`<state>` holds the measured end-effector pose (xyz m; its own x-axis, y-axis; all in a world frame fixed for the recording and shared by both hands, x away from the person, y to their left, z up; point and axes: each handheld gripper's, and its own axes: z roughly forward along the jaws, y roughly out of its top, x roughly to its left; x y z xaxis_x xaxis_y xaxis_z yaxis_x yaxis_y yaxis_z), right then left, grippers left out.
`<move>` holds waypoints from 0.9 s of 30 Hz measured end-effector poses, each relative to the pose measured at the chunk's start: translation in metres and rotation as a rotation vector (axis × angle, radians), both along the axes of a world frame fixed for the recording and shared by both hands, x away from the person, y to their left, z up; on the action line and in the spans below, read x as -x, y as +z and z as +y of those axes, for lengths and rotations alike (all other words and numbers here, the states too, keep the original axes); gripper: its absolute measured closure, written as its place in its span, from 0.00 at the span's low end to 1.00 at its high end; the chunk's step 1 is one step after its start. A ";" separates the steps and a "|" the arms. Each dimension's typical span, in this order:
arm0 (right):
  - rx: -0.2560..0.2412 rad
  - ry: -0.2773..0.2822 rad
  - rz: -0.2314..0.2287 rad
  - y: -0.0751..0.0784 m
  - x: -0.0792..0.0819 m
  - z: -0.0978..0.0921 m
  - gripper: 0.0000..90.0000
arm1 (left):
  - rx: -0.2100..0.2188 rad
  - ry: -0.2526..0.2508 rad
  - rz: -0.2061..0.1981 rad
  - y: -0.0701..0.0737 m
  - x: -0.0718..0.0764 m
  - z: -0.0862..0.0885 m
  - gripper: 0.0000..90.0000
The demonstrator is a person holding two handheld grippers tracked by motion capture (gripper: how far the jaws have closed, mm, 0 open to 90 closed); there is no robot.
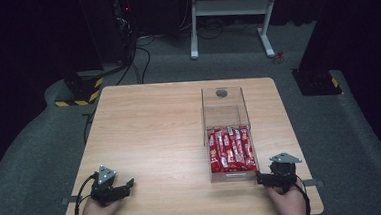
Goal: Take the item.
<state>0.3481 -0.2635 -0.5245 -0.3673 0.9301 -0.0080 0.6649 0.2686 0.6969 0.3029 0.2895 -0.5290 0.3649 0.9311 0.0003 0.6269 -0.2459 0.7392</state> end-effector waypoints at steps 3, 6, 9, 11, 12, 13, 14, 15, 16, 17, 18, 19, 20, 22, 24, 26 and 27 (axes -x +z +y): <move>0.002 0.000 -0.004 0.000 0.000 0.000 0.09 | 0.000 0.000 0.000 0.000 0.000 0.000 0.23; 0.000 -0.002 -0.005 0.000 -0.001 0.000 0.09 | 0.000 0.000 0.000 0.000 0.000 0.000 0.23; 0.000 -0.002 -0.005 0.000 -0.001 0.000 0.09 | 0.000 0.002 0.000 0.000 0.000 0.000 0.23; 0.000 -0.002 -0.005 0.000 -0.001 0.000 0.09 | 0.001 0.004 -0.001 0.000 0.000 0.000 0.23; 0.000 -0.002 -0.005 0.000 -0.001 0.000 0.09 | 0.000 0.004 -0.001 0.000 0.000 0.000 0.23; 0.000 -0.002 -0.005 0.000 -0.001 0.000 0.09 | 0.002 0.006 0.000 0.000 0.000 0.000 0.23; 0.000 -0.002 -0.005 0.000 -0.001 0.000 0.09 | 0.002 0.006 0.002 0.000 0.000 0.000 0.23; 0.000 -0.002 -0.005 0.000 -0.001 0.000 0.09 | 0.003 0.007 0.003 0.000 0.000 0.000 0.23; 0.000 -0.002 -0.005 0.000 -0.001 0.000 0.09 | 0.002 0.008 0.002 0.000 -0.001 0.000 0.23; 0.000 -0.002 -0.005 0.000 -0.001 0.000 0.09 | 0.001 0.010 0.003 0.000 -0.001 0.001 0.23; 0.000 -0.002 -0.005 0.000 -0.001 0.000 0.09 | 0.001 0.010 0.003 0.000 -0.001 0.001 0.23; 0.000 -0.002 -0.005 0.000 -0.001 0.000 0.09 | 0.001 0.013 0.004 0.000 -0.001 0.000 0.22; 0.000 -0.002 -0.005 0.000 -0.001 0.000 0.09 | 0.001 0.013 0.004 0.000 -0.001 0.000 0.22; 0.000 -0.002 -0.005 0.000 -0.001 0.000 0.09 | -0.004 0.011 0.007 0.000 -0.001 0.000 0.22; 0.000 -0.002 -0.005 0.000 -0.001 0.000 0.10 | -0.003 0.013 0.011 0.001 -0.001 -0.001 0.21; 0.000 -0.002 -0.005 0.000 -0.001 0.000 0.10 | -0.007 0.009 0.012 0.001 -0.002 -0.001 0.19; 0.000 -0.005 -0.004 0.000 -0.001 0.000 0.10 | -0.006 0.008 0.013 0.000 -0.002 -0.002 0.19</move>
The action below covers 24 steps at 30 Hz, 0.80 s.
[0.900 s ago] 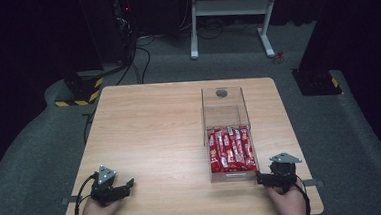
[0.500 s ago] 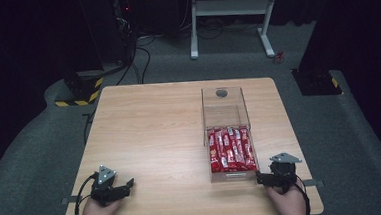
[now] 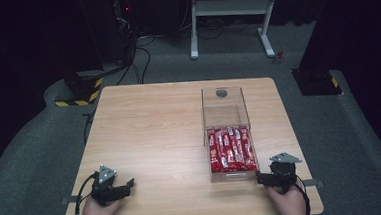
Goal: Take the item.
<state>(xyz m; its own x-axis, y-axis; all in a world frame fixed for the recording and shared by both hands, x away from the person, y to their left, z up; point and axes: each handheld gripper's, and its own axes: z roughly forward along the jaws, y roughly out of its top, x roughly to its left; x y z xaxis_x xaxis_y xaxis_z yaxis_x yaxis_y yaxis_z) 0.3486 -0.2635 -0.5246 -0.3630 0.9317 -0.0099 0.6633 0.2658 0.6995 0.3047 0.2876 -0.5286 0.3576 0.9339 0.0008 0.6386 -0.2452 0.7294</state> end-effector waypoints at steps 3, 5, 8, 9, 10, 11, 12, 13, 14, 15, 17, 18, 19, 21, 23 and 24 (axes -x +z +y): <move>-0.003 -0.009 -0.001 0.000 -0.001 0.000 0.11 | -0.004 -0.006 0.007 0.000 -0.001 0.000 0.16; -0.001 -0.009 -0.004 0.000 -0.001 0.000 0.11 | -0.004 -0.009 0.011 0.000 -0.001 0.000 0.16; -0.001 -0.013 -0.005 0.000 -0.002 0.000 0.12 | -0.007 -0.010 0.016 0.001 -0.002 0.000 0.15; -0.001 -0.013 -0.005 0.000 -0.002 0.000 0.12 | -0.007 -0.010 0.016 0.001 -0.002 0.000 0.15; -0.001 -0.013 -0.005 0.000 -0.002 0.000 0.12 | -0.007 -0.009 0.018 0.001 -0.003 0.000 0.15; -0.001 -0.013 -0.005 0.000 -0.002 0.000 0.12 | -0.006 -0.008 0.018 0.001 -0.003 0.000 0.15; -0.002 -0.013 -0.005 0.000 -0.002 0.000 0.12 | -0.004 -0.007 0.022 0.001 -0.003 -0.001 0.15; -0.002 -0.013 -0.005 0.000 -0.002 0.000 0.12 | -0.004 -0.007 0.022 0.001 -0.003 -0.001 0.15; -0.001 -0.014 -0.005 0.000 -0.002 0.000 0.12 | -0.006 -0.010 0.022 0.002 -0.003 -0.001 0.16; -0.001 -0.014 -0.005 0.000 -0.002 0.000 0.12 | -0.006 -0.013 0.020 0.002 -0.003 0.000 0.16; -0.001 -0.014 -0.005 0.000 -0.002 0.000 0.12 | 0.002 -0.012 0.020 0.003 -0.003 0.000 0.16; -0.001 -0.014 -0.005 0.000 -0.002 0.000 0.12 | 0.007 -0.010 0.016 0.004 -0.003 0.000 0.16; -0.002 -0.014 -0.005 0.000 -0.002 0.000 0.12 | 0.007 -0.011 0.012 0.005 -0.003 0.001 0.17; -0.002 -0.014 -0.005 0.000 -0.002 0.000 0.12 | 0.017 -0.011 0.008 0.005 -0.003 0.001 0.17; -0.002 -0.014 -0.005 0.000 -0.002 0.000 0.12 | 0.020 -0.020 0.004 0.006 -0.003 0.000 0.17; -0.002 -0.014 -0.005 0.000 -0.002 0.000 0.12 | 0.010 -0.024 0.000 0.006 -0.003 0.000 0.17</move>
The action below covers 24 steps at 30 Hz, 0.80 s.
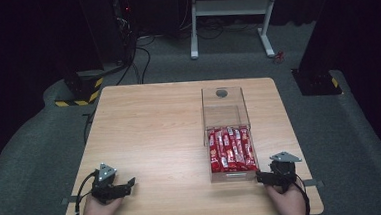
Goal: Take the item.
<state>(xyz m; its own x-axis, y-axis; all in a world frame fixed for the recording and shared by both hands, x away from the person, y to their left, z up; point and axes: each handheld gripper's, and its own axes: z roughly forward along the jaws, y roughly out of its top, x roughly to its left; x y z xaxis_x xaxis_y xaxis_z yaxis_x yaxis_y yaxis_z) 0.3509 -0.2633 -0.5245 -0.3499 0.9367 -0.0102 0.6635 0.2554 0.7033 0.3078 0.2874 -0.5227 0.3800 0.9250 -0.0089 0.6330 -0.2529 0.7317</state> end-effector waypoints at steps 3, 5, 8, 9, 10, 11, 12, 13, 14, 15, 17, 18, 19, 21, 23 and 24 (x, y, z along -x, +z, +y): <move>0.001 0.001 -0.001 0.000 0.000 0.000 0.12 | 0.001 0.001 -0.012 0.002 0.001 -0.001 0.17; 0.001 0.000 -0.001 0.000 0.000 0.000 0.12 | 0.006 0.003 -0.019 0.003 0.001 -0.001 0.17; -0.001 -0.002 0.000 0.000 0.001 0.000 0.12 | 0.006 -0.007 -0.041 0.005 0.001 -0.003 0.17; 0.000 -0.001 0.000 0.000 0.001 0.000 0.12 | 0.006 -0.011 -0.046 0.006 0.002 -0.003 0.17; -0.001 -0.001 0.000 0.000 0.001 0.000 0.12 | 0.008 -0.013 -0.052 0.007 0.002 -0.004 0.17; -0.002 -0.002 0.000 0.000 0.001 0.000 0.12 | 0.017 -0.014 -0.057 0.008 0.002 -0.004 0.17; -0.002 -0.002 0.000 0.000 0.001 0.000 0.12 | 0.017 -0.014 -0.057 0.008 0.002 -0.004 0.18; -0.002 -0.001 0.000 0.000 0.001 0.000 0.12 | 0.022 -0.014 -0.067 0.009 0.003 -0.005 0.18; -0.002 -0.001 0.000 0.000 0.001 0.000 0.12 | 0.027 -0.022 -0.074 0.012 0.004 -0.006 0.18; -0.001 0.001 -0.001 0.000 0.001 0.000 0.12 | 0.030 -0.024 -0.082 0.013 0.004 -0.007 0.18; 0.000 0.002 -0.001 0.000 0.001 0.000 0.12 | 0.040 -0.027 -0.091 0.015 0.004 -0.009 0.18; 0.000 0.002 -0.001 0.000 0.002 0.000 0.12 | 0.039 -0.031 -0.095 0.015 0.004 -0.010 0.18; -0.001 0.002 0.000 0.000 0.002 0.000 0.12 | 0.037 -0.037 -0.096 0.016 0.004 -0.011 0.18; 0.001 0.003 0.001 0.000 0.002 -0.001 0.12 | 0.037 -0.040 -0.100 0.016 0.003 -0.012 0.18; -0.001 0.000 0.003 0.000 0.002 0.000 0.12 | 0.053 -0.046 -0.103 0.018 0.003 -0.014 0.19; 0.001 0.002 0.001 0.000 0.002 -0.001 0.12 | 0.055 -0.048 -0.104 0.019 0.003 -0.014 0.19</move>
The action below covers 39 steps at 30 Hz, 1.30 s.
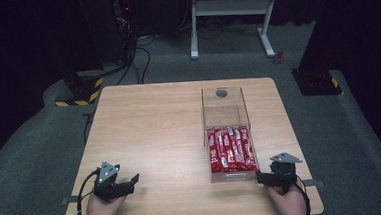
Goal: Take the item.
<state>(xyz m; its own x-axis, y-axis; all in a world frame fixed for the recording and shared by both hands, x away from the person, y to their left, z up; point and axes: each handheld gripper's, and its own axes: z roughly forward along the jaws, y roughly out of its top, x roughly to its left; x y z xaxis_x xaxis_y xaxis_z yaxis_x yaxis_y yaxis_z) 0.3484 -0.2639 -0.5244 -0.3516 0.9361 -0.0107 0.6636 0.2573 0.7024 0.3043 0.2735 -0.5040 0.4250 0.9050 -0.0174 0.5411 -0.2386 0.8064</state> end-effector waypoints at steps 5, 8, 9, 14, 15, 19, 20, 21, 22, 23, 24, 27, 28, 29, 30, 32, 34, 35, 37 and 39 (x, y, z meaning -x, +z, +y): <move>-0.001 -0.002 0.002 0.000 0.000 0.000 0.12 | 0.000 -0.005 -0.008 0.003 0.000 -0.002 0.19; 0.001 0.001 0.000 0.000 0.001 0.000 0.12 | 0.003 -0.006 -0.013 0.004 -0.001 -0.004 0.19; 0.001 0.003 0.000 0.000 0.001 0.000 0.12 | 0.003 -0.007 -0.013 0.004 -0.002 -0.005 0.19; 0.001 0.004 0.000 0.000 0.001 0.000 0.12 | -0.009 -0.014 -0.016 0.004 -0.004 -0.008 0.19; 0.002 0.007 -0.001 0.000 0.001 0.000 0.12 | -0.004 -0.018 -0.017 0.005 -0.004 -0.010 0.19; -0.001 0.007 -0.001 0.000 0.002 0.000 0.12 | -0.012 -0.027 -0.029 0.009 -0.006 -0.015 0.19; -0.001 0.007 -0.001 0.000 0.002 0.000 0.12 | -0.009 -0.035 -0.026 0.010 -0.006 -0.017 0.19; -0.001 0.007 -0.001 0.000 0.002 0.000 0.12 | -0.004 -0.037 -0.022 0.009 -0.007 -0.019 0.19; -0.001 0.008 -0.001 0.000 0.002 0.000 0.12 | -0.004 -0.042 -0.020 0.009 -0.008 -0.020 0.19; -0.001 0.008 -0.001 0.000 0.002 0.000 0.12 | -0.004 -0.042 -0.020 0.009 -0.008 -0.020 0.19; -0.001 0.009 -0.001 0.000 0.001 0.000 0.12 | 0.003 -0.044 -0.018 0.009 -0.008 -0.022 0.19; -0.002 0.011 0.000 0.000 0.001 0.000 0.12 | -0.005 -0.061 -0.022 0.010 -0.009 -0.029 0.20; -0.002 0.012 0.000 0.000 0.002 0.000 0.12 | -0.011 -0.066 -0.021 0.011 -0.009 -0.031 0.19; -0.001 0.014 -0.001 0.000 0.002 0.000 0.12 | -0.011 -0.066 -0.021 0.011 -0.009 -0.031 0.20; -0.001 0.014 -0.001 0.000 0.002 0.000 0.12 | -0.017 -0.069 -0.022 0.012 -0.010 -0.033 0.20; 0.000 0.017 -0.001 0.000 0.002 -0.001 0.12 | 0.020 -0.058 -0.018 0.014 -0.009 -0.039 0.20; 0.000 0.017 -0.001 0.000 0.002 -0.001 0.12 | -0.014 -0.074 -0.030 0.017 -0.010 -0.040 0.19; 0.001 0.018 -0.001 0.000 0.002 -0.001 0.12 | -0.016 -0.077 -0.032 0.017 -0.010 -0.041 0.20; -0.001 0.017 0.001 0.000 0.002 -0.001 0.12 | -0.011 -0.078 -0.033 0.019 -0.011 -0.043 0.20; -0.001 0.017 0.001 0.000 0.002 -0.001 0.12 | -0.010 -0.081 -0.034 0.021 -0.009 -0.047 0.20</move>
